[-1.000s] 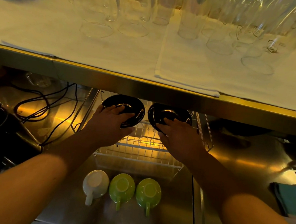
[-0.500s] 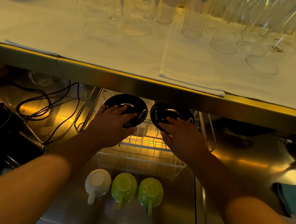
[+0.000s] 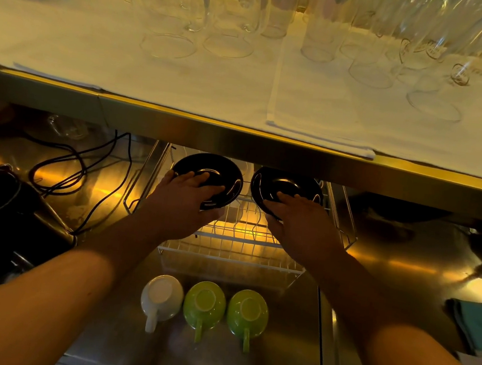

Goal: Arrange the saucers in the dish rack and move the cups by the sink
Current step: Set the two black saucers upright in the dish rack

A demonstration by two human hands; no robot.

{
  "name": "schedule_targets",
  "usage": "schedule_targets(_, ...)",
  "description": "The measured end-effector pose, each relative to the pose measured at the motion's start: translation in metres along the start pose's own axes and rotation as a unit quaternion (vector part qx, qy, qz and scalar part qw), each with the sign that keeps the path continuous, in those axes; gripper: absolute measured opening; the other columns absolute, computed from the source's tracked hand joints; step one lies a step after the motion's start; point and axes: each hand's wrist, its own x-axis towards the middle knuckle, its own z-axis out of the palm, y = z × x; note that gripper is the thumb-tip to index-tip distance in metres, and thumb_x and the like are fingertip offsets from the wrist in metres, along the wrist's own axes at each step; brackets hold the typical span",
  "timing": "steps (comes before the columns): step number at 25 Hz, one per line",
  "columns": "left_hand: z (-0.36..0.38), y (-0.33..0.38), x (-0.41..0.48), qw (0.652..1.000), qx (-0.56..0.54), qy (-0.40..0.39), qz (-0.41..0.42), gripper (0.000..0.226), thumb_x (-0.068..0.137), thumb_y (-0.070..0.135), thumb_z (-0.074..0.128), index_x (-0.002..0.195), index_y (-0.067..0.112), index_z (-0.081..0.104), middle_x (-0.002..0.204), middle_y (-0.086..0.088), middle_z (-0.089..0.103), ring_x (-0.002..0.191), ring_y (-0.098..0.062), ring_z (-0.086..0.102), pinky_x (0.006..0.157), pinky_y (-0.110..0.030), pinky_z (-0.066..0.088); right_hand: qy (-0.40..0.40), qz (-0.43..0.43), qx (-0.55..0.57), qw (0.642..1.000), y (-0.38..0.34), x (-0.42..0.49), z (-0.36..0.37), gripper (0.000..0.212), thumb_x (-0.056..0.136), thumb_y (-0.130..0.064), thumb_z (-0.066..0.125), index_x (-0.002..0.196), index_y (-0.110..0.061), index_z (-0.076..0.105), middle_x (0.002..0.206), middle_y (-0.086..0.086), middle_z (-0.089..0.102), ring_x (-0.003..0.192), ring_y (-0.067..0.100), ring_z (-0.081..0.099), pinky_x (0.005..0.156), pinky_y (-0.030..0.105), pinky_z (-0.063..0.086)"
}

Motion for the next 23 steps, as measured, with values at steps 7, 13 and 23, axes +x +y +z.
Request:
schedule_targets(7,0.001,-0.002,0.0,1.0,-0.003,0.007,0.004,0.069,0.094,0.074,0.036,0.156,0.044,0.031,0.17,-0.003,0.027,0.156,-0.032,0.023,0.124,-0.059,0.006,-0.004,0.011,0.018,1.0,0.005,0.003,0.001,0.046,0.101,-0.046,0.039,0.144,-0.035,0.044,0.156,0.001,0.04,0.143,0.031,0.033,0.115,0.046,0.029)
schedule_targets(13,0.002,0.005,0.0,1.0,-0.011,0.016,-0.018,0.063,0.098,0.068,0.041,0.156,0.044,0.033,0.169,-0.002,0.028,0.156,-0.03,0.023,0.125,-0.058,0.003,0.002,0.03,0.019,0.999,-0.005,0.001,0.001,0.045,0.101,-0.044,0.039,0.144,-0.033,0.046,0.154,0.003,0.043,0.141,0.034,0.036,0.114,0.048,0.032)
schedule_targets(23,0.001,0.013,0.005,0.999,-0.021,0.012,-0.041,0.064,0.099,0.067,0.039,0.157,0.043,0.031,0.17,-0.002,0.025,0.157,-0.03,0.019,0.125,-0.059,0.003,-0.005,0.013,0.011,1.0,-0.002,0.004,-0.001,0.047,0.102,-0.046,0.034,0.146,-0.033,0.043,0.155,0.002,0.041,0.142,0.029,0.036,0.114,0.047,0.032)
